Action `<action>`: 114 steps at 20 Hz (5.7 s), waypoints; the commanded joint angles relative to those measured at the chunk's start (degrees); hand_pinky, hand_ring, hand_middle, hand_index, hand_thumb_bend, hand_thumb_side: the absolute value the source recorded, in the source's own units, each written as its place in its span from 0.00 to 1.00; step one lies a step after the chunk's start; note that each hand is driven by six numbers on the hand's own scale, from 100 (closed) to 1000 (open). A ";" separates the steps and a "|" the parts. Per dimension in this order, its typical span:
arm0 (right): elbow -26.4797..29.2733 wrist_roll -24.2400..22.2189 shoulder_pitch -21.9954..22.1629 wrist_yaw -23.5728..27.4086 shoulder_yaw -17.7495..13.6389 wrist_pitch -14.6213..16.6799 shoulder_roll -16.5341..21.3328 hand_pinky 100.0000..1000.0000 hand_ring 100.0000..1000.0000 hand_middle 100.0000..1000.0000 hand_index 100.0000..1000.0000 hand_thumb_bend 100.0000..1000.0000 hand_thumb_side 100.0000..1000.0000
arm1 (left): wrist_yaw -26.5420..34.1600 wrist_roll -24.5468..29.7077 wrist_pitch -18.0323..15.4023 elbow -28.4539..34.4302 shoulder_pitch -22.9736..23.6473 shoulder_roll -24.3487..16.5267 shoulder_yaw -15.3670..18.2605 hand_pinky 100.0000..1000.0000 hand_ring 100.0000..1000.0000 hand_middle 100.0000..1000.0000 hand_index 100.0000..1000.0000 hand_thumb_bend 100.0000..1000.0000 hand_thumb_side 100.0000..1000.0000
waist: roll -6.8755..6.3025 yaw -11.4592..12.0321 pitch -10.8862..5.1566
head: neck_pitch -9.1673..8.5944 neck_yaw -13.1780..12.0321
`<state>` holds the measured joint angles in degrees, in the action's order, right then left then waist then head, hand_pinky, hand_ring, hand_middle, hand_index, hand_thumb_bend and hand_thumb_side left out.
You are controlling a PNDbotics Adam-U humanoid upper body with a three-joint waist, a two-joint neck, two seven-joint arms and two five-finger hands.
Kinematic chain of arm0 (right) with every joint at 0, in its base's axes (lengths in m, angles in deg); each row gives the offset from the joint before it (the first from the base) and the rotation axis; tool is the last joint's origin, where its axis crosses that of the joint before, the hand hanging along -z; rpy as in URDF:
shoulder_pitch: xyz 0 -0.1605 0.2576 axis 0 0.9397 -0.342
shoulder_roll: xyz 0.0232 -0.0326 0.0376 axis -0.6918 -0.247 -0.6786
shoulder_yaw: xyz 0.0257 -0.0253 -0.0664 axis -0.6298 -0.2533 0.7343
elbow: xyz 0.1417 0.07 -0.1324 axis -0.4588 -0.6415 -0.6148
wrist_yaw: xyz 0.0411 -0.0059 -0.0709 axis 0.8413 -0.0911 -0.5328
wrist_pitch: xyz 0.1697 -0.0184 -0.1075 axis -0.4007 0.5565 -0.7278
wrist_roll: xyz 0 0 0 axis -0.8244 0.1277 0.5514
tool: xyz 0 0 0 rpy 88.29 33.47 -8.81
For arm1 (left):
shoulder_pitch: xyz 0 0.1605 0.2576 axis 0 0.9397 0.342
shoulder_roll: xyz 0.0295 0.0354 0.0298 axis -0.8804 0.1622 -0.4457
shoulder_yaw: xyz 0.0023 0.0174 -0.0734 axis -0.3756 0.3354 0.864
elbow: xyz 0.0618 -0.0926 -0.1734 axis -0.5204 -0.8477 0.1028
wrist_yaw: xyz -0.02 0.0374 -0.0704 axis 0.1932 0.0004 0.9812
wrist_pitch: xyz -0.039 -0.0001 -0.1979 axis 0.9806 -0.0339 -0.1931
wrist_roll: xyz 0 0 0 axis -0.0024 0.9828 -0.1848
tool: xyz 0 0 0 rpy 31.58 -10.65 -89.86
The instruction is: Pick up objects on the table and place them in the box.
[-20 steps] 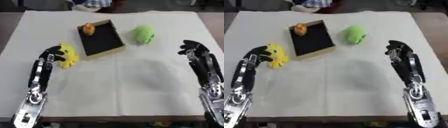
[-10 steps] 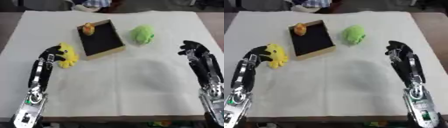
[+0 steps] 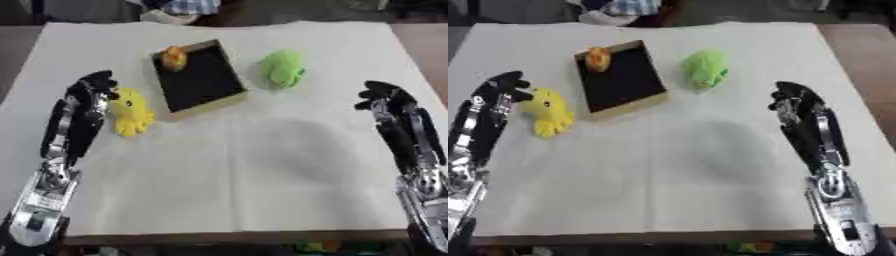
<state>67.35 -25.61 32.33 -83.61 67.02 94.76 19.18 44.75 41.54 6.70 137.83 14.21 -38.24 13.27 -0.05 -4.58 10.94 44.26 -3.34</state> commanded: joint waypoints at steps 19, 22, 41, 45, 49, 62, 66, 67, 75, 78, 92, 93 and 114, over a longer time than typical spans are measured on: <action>0.68 -0.46 0.06 -0.44 0.32 0.15 1.34 0.76 0.58 0.59 0.75 0.00 0.69 | -14.07 25.42 7.16 -20.56 -22.57 -22.77 -13.47 0.79 0.75 0.78 0.92 0.23 0.59 | -1.36 -0.79 -2.01 | -0.14 0.85; 0.64 -0.52 0.06 -0.46 0.37 0.16 1.32 0.76 0.58 0.59 0.75 0.00 0.69 | -15.80 26.80 6.68 -25.02 -24.74 -21.33 -14.41 0.78 0.75 0.78 0.92 0.25 0.60 | -1.28 -0.68 -2.10 | -0.14 1.03; 0.47 -0.42 0.16 -0.38 0.34 0.09 1.15 0.76 0.58 0.59 0.75 0.00 0.69 | -25.34 28.72 2.69 -37.30 -28.31 -16.11 -16.19 0.71 0.68 0.73 0.87 0.24 0.42 | -0.97 -0.75 -2.40 | -0.14 1.06; 0.42 -0.36 0.20 -0.36 0.31 0.07 1.13 0.76 0.58 0.59 0.75 0.00 0.69 | -25.85 28.24 2.03 -37.01 -28.16 -16.18 -16.07 0.64 0.59 0.64 0.83 0.14 0.24 | -0.98 -0.77 -2.43 | -0.14 1.05; 0.39 -0.20 0.26 -0.35 0.25 0.02 1.10 0.76 0.58 0.59 0.75 0.00 0.69 | -26.56 26.37 2.08 -34.00 -28.20 -17.04 -15.47 0.54 0.48 0.53 0.76 0.09 0.03 | -1.03 -0.79 -2.50 | -0.14 1.09; 0.27 -0.29 0.57 -0.34 0.39 0.03 1.06 0.76 0.58 0.59 0.75 0.00 0.69 | -25.28 26.33 3.53 -27.88 -33.84 -17.61 -13.46 0.53 0.45 0.49 0.74 0.05 0.02 | -1.16 -1.01 -2.93 | -0.14 1.27; 0.15 -0.42 0.68 -0.29 0.49 0.03 0.97 0.76 0.58 0.59 0.75 0.00 0.69 | -27.30 26.36 2.73 -32.07 -37.13 -13.89 -14.15 0.54 0.45 0.49 0.74 0.03 0.02 | -1.01 -1.43 -3.15 | -0.14 1.18; 0.11 -0.42 0.69 -0.27 0.50 0.03 0.94 0.76 0.58 0.59 0.75 0.00 0.69 | -27.67 26.20 2.39 -33.25 -37.77 -12.74 -14.23 0.54 0.45 0.49 0.74 0.03 0.02 | -0.94 -1.55 -3.19 | -0.14 1.11; -0.01 -0.68 0.65 -0.06 0.75 0.07 0.77 0.76 0.58 0.59 0.75 0.00 0.69 | -31.60 26.07 -1.29 -39.78 -39.51 -6.82 -16.04 0.58 0.50 0.54 0.77 0.08 0.05 | -0.78 -2.50 -3.09 | -0.14 0.95; 0.03 -0.79 0.59 -0.09 0.79 0.11 0.66 0.76 0.58 0.59 0.75 0.00 0.69 | -31.82 25.87 -2.36 -40.67 -39.06 -6.12 -16.36 0.63 0.56 0.61 0.82 0.10 0.14 | -0.77 -2.79 -2.98 | -0.14 1.03; -1.74 -1.69 -4.32 -2.15 0.94 -0.34 3.14 0.76 0.58 0.60 0.76 0.00 0.65 | -26.52 24.88 -3.10 -25.50 -32.96 -14.14 -14.03 0.70 0.67 0.74 0.88 0.21 0.57 | -0.39 -1.36 -2.89 | -0.14 1.31; -2.46 -2.15 -6.10 -2.82 1.19 -0.46 3.89 0.76 0.58 0.60 0.76 0.00 0.64 | -24.96 24.10 -2.43 -23.71 -31.94 -14.75 -13.51 0.69 0.66 0.72 0.87 0.15 0.58 | -0.31 -1.13 -2.91 | -0.14 1.38; -42.22 -20.18 -41.94 -26.08 6.91 7.33 5.31 0.81 0.78 0.83 0.93 0.00 0.58 | 3.28 3.02 3.91 1.83 -7.34 -10.22 -5.24 0.60 0.52 0.57 0.80 0.00 0.74 | 0.33 1.98 -2.92 | -0.14 4.57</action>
<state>27.38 -44.54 -8.03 -107.43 74.54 101.41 24.70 47.32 45.14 10.59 138.32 7.31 -48.06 6.95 -0.43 -2.69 9.53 44.26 0.81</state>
